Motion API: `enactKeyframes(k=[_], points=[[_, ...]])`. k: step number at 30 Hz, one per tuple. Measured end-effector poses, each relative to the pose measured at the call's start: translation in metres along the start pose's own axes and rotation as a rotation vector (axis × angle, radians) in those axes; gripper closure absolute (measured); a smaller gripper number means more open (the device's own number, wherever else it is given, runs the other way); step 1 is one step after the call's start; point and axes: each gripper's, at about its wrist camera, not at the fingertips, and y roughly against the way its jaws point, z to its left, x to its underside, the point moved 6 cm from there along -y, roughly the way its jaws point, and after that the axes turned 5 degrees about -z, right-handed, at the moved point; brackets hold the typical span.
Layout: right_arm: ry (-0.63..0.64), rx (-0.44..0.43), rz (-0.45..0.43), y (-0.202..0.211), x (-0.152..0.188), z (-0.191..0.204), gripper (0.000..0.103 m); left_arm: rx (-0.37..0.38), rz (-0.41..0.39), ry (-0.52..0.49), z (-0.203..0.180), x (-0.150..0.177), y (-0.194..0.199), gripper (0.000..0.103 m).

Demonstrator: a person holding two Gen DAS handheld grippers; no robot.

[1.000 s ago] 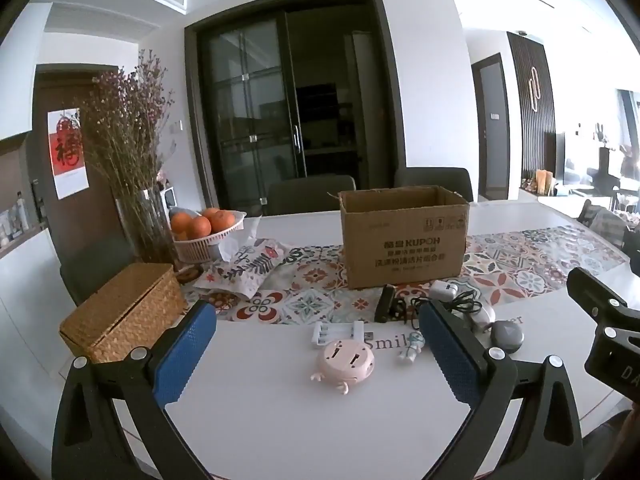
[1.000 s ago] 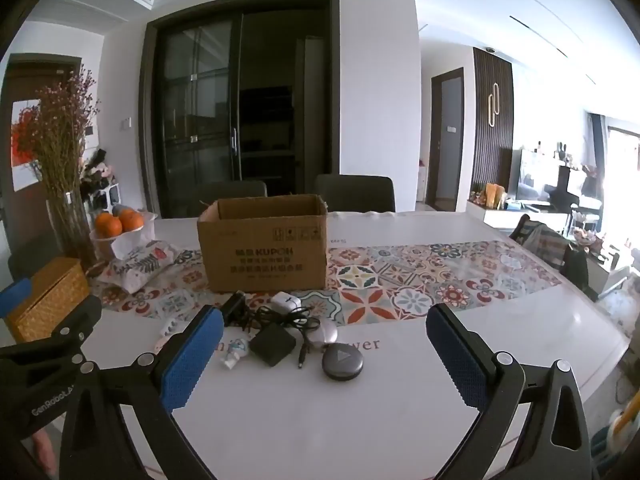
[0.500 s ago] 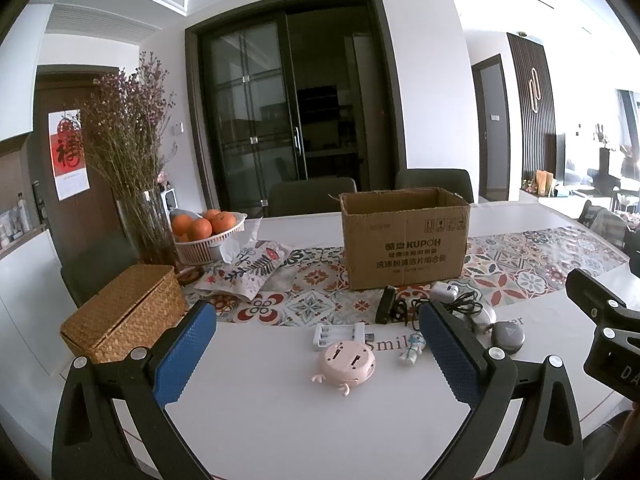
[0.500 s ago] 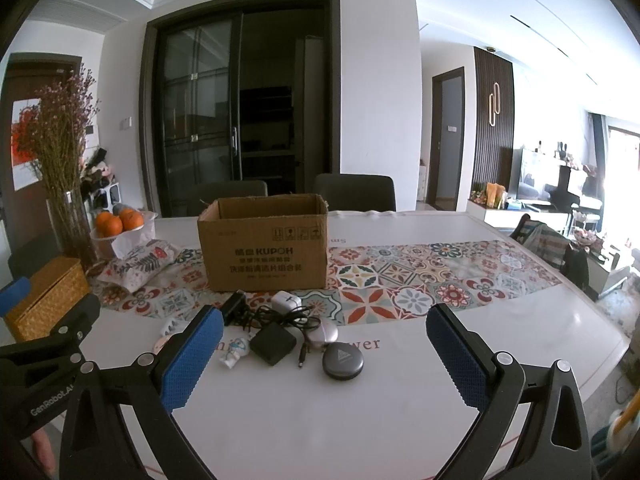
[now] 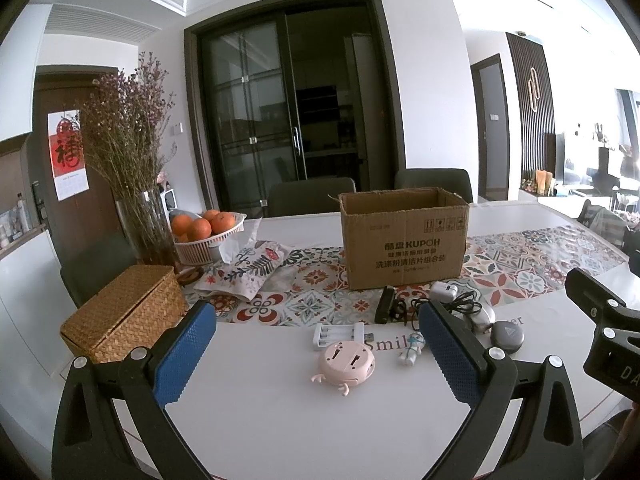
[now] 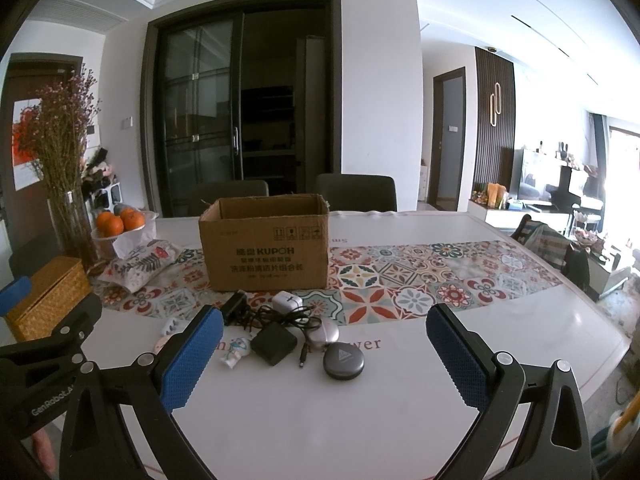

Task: Organize rigid objects

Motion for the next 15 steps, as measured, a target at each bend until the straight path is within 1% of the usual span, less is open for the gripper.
enactKeyframes(k=[15], points=[[0.001,0.000,-0.001,0.0005,0.0006,0.0002,0.000,0.004,0.001,0.000,0.0000,-0.0004,-0.0016,0.000]])
